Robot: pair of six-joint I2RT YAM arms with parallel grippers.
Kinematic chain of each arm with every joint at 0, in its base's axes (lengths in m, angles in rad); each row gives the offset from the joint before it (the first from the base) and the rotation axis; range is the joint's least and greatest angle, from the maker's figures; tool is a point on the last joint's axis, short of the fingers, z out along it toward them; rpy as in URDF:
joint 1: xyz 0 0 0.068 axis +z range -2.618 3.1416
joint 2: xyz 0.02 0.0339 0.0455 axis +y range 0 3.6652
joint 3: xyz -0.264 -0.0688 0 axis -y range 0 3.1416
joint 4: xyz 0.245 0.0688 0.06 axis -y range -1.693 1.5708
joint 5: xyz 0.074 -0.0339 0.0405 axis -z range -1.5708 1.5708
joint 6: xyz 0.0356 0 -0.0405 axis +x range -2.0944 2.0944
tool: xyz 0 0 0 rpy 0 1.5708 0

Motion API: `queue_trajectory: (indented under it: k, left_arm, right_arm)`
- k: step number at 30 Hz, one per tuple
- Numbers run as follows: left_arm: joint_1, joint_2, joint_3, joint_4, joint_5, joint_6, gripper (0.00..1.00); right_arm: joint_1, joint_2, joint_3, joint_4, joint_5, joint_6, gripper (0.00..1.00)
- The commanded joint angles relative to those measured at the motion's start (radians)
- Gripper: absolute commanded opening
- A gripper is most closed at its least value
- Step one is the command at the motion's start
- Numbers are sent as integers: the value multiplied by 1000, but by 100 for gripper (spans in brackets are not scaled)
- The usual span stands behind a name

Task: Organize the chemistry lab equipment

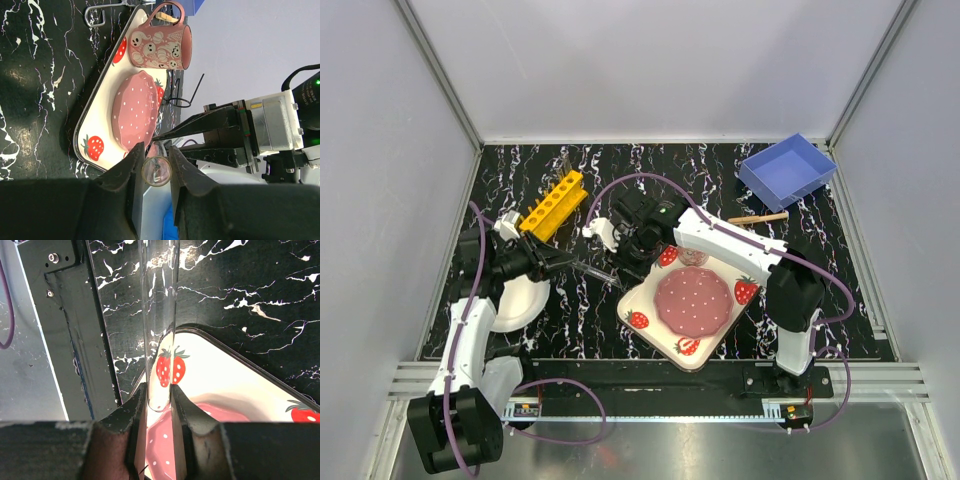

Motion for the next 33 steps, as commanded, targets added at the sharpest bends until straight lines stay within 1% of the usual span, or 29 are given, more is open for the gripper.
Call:
queue_trajectory:
  k: [1,4,6,7,8,11,12,13,15,16,19,21,25,26,30,31,33]
  left_arm:
    - [6,-16,7,52,-14,-5,15]
    - [6,-19,11,45,-23,11,13]
    - [6,-19,22,9,-34,31,13]
    - [5,-19,26,-6,-50,60,13]
    - [5,-19,33,-47,-61,77,13]
    - [5,-20,71,-134,-124,148,12]
    - [6,-21,92,-155,-142,163,12]
    - [6,-22,105,-172,-182,189,12]
    - [6,-19,143,-216,-218,212,12]
    - [6,-16,157,-225,-251,229,12]
    - [5,4,221,-259,-319,263,12]
    - [5,22,281,-282,-351,281,11]
    - [5,99,402,-310,-471,331,12]
    - [6,116,455,-311,-487,338,12]
    - [6,208,591,-316,-587,378,11]
    - [5,249,617,-316,-628,386,11]
    - [2,320,690,-316,-667,406,11]
  right_arm:
    - [5,-42,22,-11,-14,2,20]
    - [5,-41,27,-17,-15,1,22]
    - [5,-41,39,-28,-15,-7,29]
    - [5,-39,44,-32,-12,-8,34]
    - [5,-41,56,-35,-9,-14,44]
    - [3,-45,79,-57,9,-28,62]
    - [3,-48,85,-67,15,-33,77]
    - [5,-52,90,-74,26,-37,81]
    - [2,-64,107,-89,41,-51,91]
    - [0,-68,113,-95,58,-56,94]
    - [-18,-93,137,-117,65,-67,97]
    - [-57,-117,151,-126,54,-68,97]
    - [-156,-180,147,-124,-24,-67,97]
    - [-194,-196,128,-120,-40,-67,97]
    - [-271,-306,40,-54,-90,-50,100]
    - [-284,-323,15,-37,-113,-42,100]
    - [-308,-361,-39,-9,-139,-37,100]
